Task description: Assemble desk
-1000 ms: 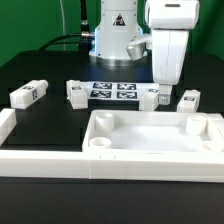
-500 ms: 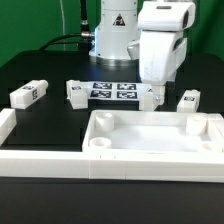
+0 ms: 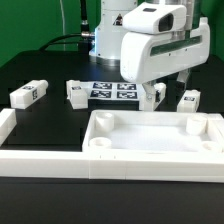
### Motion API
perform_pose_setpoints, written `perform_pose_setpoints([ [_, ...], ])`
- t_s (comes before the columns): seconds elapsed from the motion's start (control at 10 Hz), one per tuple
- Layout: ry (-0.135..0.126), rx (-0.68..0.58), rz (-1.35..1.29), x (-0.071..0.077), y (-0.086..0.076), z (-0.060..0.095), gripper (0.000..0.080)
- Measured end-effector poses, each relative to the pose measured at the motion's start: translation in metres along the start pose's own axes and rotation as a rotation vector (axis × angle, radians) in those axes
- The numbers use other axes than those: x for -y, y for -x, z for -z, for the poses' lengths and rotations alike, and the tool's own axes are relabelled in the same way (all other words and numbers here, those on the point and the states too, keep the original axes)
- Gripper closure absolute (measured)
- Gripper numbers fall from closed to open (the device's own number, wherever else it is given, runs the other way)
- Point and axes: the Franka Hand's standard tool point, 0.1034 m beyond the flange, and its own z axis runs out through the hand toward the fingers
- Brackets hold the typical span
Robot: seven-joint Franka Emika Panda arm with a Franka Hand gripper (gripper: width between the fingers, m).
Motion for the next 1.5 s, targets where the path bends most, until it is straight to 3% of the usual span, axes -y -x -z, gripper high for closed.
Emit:
perform_pose_setpoints([
  [0.2,-0.008,-0.001,-0.112,0.001,0.000,0.000,0.0150],
  [0.6,-0.057,0.036,-0.605,0.009,0.003,0.000,0.0150],
  [1.0,-0.075,0.037,-0.819,0.013,0.001,-0.001,0.0150],
  [1.3,-0.105,0.039,-1.032,0.024,-0.004,-0.007,0.0150],
  [1.5,-0.111,0.053,-1.089,0.033,-0.009,-0.006,0.0150],
])
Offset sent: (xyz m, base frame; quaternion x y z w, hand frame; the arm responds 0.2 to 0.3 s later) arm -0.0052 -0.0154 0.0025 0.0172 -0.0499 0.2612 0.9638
